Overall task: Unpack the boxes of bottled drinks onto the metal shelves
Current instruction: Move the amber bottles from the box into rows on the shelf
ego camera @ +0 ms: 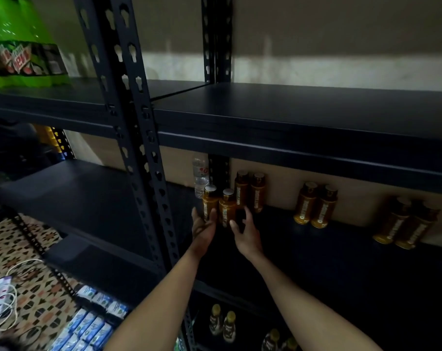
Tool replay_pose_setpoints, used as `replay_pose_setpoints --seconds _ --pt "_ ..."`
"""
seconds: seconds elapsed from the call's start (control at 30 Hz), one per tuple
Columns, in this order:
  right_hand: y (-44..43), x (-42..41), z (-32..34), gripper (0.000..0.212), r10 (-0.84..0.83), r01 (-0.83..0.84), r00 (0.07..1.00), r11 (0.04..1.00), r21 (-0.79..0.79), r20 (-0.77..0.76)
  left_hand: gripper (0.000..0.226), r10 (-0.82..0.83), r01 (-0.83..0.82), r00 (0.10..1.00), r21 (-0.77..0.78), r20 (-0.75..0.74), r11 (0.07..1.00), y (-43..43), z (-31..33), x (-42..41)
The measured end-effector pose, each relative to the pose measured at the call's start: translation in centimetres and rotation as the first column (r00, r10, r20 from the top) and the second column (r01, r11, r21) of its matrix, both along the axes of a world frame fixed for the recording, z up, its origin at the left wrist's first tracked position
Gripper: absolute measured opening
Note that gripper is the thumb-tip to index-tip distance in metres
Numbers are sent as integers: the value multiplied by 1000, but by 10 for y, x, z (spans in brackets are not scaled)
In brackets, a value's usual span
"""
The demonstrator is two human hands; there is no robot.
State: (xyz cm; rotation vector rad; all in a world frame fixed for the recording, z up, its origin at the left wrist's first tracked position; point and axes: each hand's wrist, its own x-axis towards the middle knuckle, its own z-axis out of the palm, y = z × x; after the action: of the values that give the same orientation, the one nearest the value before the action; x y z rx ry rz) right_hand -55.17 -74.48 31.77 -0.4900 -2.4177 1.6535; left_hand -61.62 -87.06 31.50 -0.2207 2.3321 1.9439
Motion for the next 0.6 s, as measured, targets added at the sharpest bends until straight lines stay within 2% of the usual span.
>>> replay_pose_setpoints --seconds 0.1,0.2,0.3,0.43,0.5,0.6 --pt "8 19 2 68 5 -6 1000 999 50 13 84 54 -54 998 -8 9 999 5 4 24" --pt "16 38 7 65 -3 2 1000 998 63 11 65 86 -87 996 -92 -12 992 11 6 46" --pt "26 67 14 62 6 -9 999 996 84 38 47 37 -37 999 -195 -1 980 20 11 70" --pt "45 118 11 57 80 -106 989 969 224 123 44 -110 119 993 -316 45 941 38 22 110" --pt "57 146 8 56 96 -151 975 948 281 200 49 -222 231 972 -440 73 868 45 18 131" --pt "79 180 7 56 96 -190 962 907 376 255 53 -372 352 920 -671 122 652 59 10 162"
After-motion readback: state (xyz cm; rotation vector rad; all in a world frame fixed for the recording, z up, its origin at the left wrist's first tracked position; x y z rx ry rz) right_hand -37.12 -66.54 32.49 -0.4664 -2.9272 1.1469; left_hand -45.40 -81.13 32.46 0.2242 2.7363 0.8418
